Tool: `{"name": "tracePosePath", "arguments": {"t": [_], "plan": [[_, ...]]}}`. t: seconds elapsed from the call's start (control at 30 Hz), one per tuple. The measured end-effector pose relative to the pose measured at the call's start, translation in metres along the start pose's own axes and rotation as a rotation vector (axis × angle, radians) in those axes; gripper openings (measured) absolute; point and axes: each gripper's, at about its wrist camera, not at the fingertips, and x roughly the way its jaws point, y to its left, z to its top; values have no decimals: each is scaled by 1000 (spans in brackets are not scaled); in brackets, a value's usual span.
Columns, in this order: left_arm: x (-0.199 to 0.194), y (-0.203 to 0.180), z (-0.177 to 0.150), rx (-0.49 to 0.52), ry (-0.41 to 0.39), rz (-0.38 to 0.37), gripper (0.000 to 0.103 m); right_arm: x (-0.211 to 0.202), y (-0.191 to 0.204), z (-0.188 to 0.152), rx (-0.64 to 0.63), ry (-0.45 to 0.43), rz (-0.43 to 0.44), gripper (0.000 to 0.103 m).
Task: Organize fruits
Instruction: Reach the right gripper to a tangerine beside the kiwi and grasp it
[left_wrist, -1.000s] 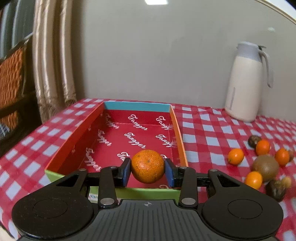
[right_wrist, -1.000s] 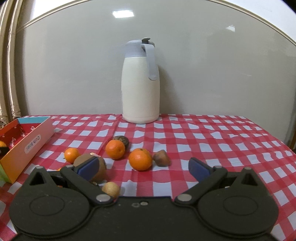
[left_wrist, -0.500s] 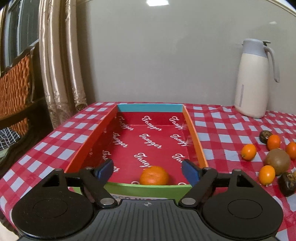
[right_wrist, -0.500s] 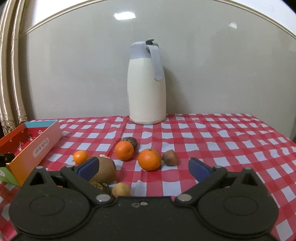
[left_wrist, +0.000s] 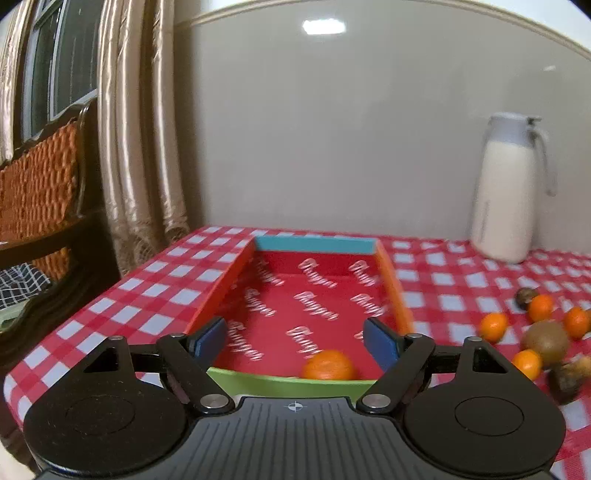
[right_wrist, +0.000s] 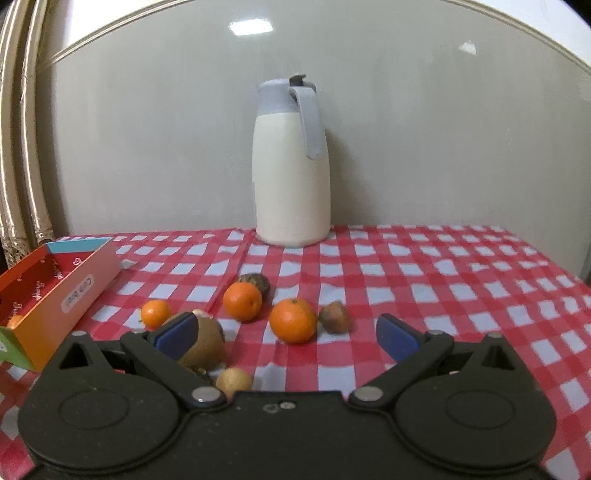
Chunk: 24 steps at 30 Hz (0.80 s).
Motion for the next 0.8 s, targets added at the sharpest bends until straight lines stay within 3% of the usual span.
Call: {"name": "tracePosePath", "arguments": {"t": [0.03, 0.1, 0.2, 0.37, 0.47, 0.63, 0.8], "plan": [[-2, -4, 0, 11, -14, 10, 96, 2, 2, 1, -18, 3, -16, 103], [-3, -14, 0, 44, -36, 49, 101, 5, 3, 1, -34, 5, -1, 103], [2, -17, 1, 36, -21, 51, 101, 6, 5, 2, -33, 2, 31, 100], [5, -10, 0, 19, -29, 74, 101, 20, 10, 6, -29, 22, 12, 92], [9, -1, -1, -2, -13, 88, 101, 36, 12, 9, -29, 50, -8, 71], [15, 15, -4, -37, -6, 112, 101, 50, 14, 6, -23, 83, -3, 67], [18, 23, -4, -50, -4, 118, 101, 61, 13, 4, -16, 112, -18, 50]]}}
